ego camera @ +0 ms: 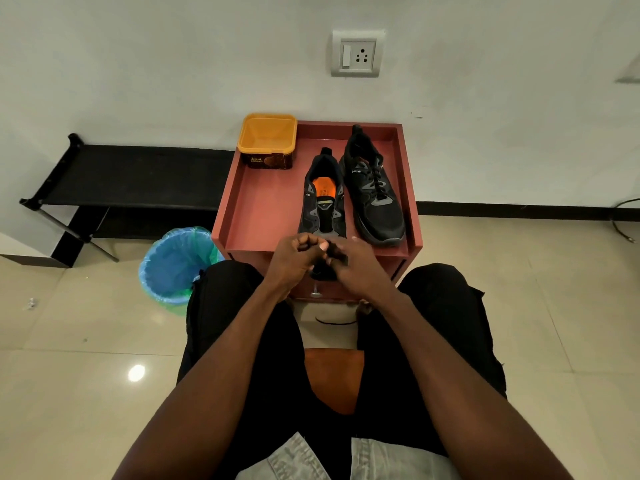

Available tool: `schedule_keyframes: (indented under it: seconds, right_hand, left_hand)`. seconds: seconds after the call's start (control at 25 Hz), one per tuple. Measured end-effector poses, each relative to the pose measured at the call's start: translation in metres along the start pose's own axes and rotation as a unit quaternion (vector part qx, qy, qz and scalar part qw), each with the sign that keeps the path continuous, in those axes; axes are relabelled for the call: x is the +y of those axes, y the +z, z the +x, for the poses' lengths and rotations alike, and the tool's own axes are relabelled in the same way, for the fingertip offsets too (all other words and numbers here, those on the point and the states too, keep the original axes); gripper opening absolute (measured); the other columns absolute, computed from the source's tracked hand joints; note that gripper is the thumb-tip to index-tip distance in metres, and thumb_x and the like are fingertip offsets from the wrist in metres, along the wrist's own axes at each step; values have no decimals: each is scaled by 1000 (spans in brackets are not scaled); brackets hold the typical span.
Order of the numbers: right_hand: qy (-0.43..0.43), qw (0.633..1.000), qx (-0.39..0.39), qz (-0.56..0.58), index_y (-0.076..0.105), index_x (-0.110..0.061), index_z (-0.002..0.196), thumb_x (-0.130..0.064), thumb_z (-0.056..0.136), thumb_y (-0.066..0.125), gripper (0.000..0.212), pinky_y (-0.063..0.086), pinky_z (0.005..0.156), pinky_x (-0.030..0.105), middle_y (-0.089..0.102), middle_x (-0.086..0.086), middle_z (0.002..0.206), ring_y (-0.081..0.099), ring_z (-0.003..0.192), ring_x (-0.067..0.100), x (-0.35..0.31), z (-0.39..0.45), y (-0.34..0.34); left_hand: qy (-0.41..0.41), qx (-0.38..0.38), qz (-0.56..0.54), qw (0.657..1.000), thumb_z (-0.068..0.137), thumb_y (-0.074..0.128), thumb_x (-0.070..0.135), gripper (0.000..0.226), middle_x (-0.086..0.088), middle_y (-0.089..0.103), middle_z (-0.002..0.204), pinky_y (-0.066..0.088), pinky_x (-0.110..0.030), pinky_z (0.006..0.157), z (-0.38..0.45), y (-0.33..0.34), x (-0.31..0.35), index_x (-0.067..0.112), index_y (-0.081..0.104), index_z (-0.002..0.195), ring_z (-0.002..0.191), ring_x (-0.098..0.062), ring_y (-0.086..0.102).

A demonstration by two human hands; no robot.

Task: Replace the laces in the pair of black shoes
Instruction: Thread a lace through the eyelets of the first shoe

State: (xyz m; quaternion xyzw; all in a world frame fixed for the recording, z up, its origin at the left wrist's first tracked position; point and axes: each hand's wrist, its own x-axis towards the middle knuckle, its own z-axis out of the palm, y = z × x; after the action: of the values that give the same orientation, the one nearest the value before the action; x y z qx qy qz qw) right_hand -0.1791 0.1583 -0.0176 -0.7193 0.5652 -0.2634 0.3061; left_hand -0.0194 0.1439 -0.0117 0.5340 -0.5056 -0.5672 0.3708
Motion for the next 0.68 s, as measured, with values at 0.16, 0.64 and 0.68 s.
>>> schedule_keyframes:
  seconds: [0.16,0.64,0.68]
  right_hand:
    - [137,963,214,89,70,-13,106,-9,99,53,19,45,70,17,69,2,96,58,78,2,7,-3,-26]
    - [28,996,77,42,70,-14,108,-9,96,56,20,52,81,30,70,1,97,62,87,9,-6,-5,-2]
    - [74,987,134,56,70,-14,105,-10,98,55,17,49,76,22,68,-1,94,60,83,4,-4,-6,-8]
  left_hand:
    - [-12,34,2,999,94,63,10,9,-3,66,76,40,-13,51,0,-14,4,7,70,98,52,1,49]
    - [11,23,15,1000,93,65,8,6,-6,69,77,47,-26,61,4,-5,-4,7,71,94,61,-15,54]
    - [5,32,14,999,92,65,7,7,-4,68,76,47,-26,61,4,-9,-4,10,71,92,59,-12,54]
